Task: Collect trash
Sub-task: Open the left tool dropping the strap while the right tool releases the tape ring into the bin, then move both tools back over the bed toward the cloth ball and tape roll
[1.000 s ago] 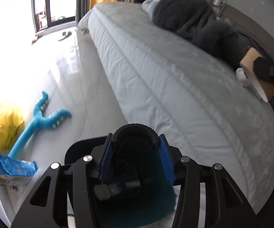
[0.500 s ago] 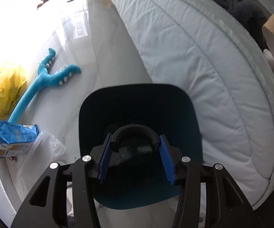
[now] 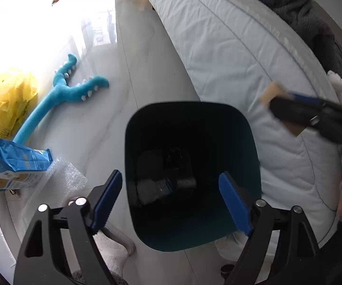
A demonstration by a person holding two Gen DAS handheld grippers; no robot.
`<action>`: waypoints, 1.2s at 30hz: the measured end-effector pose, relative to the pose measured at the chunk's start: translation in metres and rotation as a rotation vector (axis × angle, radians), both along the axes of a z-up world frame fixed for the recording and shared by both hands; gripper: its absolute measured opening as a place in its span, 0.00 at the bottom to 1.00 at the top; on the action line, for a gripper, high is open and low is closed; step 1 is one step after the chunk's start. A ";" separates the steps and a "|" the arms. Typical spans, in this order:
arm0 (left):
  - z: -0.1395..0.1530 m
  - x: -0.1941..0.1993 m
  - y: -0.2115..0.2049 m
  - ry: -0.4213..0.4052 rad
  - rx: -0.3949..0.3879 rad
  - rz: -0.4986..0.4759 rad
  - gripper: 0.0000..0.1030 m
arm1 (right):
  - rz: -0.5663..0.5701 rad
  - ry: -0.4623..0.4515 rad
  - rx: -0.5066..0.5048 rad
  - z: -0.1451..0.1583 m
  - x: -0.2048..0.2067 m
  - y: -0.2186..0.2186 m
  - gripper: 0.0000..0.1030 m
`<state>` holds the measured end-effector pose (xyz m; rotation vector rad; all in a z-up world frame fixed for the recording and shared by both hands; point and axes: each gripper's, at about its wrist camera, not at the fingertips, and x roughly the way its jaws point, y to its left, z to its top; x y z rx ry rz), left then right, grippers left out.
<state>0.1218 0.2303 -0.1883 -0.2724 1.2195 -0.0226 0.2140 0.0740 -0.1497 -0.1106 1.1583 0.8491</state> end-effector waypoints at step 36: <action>0.177 -0.017 -0.005 -0.577 0.105 0.032 0.89 | 0.084 0.094 -0.158 -0.056 -0.030 0.022 0.67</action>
